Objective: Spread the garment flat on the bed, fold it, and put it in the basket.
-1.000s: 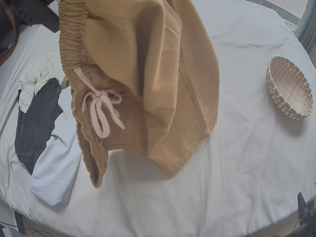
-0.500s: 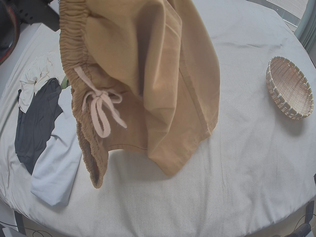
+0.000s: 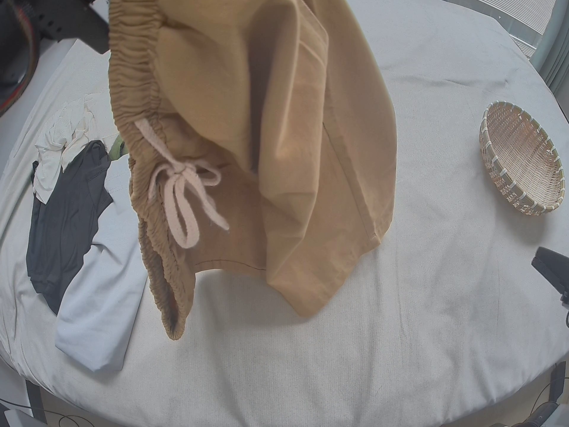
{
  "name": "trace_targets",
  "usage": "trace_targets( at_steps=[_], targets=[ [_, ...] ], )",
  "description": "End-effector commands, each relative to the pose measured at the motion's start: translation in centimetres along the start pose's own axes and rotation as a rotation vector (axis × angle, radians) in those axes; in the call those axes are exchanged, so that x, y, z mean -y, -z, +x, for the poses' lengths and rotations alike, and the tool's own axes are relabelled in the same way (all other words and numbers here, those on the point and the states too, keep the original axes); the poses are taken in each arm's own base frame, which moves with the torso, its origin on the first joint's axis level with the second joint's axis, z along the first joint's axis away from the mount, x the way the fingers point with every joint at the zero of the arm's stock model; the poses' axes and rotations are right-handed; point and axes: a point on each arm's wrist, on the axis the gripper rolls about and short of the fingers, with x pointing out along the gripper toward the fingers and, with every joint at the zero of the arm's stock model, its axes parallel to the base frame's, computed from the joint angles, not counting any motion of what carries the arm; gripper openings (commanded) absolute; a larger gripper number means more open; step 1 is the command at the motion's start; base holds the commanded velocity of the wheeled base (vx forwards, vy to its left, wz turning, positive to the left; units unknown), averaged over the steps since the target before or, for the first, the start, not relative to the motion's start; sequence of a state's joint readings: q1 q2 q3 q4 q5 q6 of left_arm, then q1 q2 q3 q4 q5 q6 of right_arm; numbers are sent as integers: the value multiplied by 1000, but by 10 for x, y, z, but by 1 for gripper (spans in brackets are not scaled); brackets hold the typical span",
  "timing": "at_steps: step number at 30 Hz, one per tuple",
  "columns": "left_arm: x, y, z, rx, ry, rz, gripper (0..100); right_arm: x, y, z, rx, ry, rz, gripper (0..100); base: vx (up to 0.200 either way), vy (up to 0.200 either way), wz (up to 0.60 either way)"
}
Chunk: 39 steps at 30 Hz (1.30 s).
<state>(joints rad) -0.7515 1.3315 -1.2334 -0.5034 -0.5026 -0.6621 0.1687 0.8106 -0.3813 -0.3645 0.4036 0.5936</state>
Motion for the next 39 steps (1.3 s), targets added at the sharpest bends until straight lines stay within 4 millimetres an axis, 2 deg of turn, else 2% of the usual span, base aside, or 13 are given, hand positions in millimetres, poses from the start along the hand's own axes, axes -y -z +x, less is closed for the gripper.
trace_targets(
  at_steps=[1, 9, 10, 11, 20, 26, 39],
  targets=[
    [1, 0, 1, 5, 9, 4, 0, 14, 5, 51, -160, 2, 86, 100, 0, 0, 0],
    [2, -1, 0, 6, 15, 6, 0, 24, 12, 89, -234, 1, 168, 100, 0, 0, 0],
    [2, -1, 0, 6, 15, 6, 0, 24, 12, 89, -234, 1, 168, 100, 0, 0, 0],
    [2, -1, 0, 5, 16, 5, 0, 23, 14, 101, -238, -23, 197, 100, 0, 0, 0],
    [3, -1, -1, 5, 16, 5, 0, 23, 36, 139, -318, -76, 195, 100, 0, 0, 0],
    [3, 0, -2, 3, 17, 4, 0, 28, 44, 163, -290, -125, 176, 100, 0, 0, 0],
    [2, 1, -1, 1, 13, 4, 0, 30, 59, 187, -302, -168, 124, 100, 0, 0, 0]
  ],
)
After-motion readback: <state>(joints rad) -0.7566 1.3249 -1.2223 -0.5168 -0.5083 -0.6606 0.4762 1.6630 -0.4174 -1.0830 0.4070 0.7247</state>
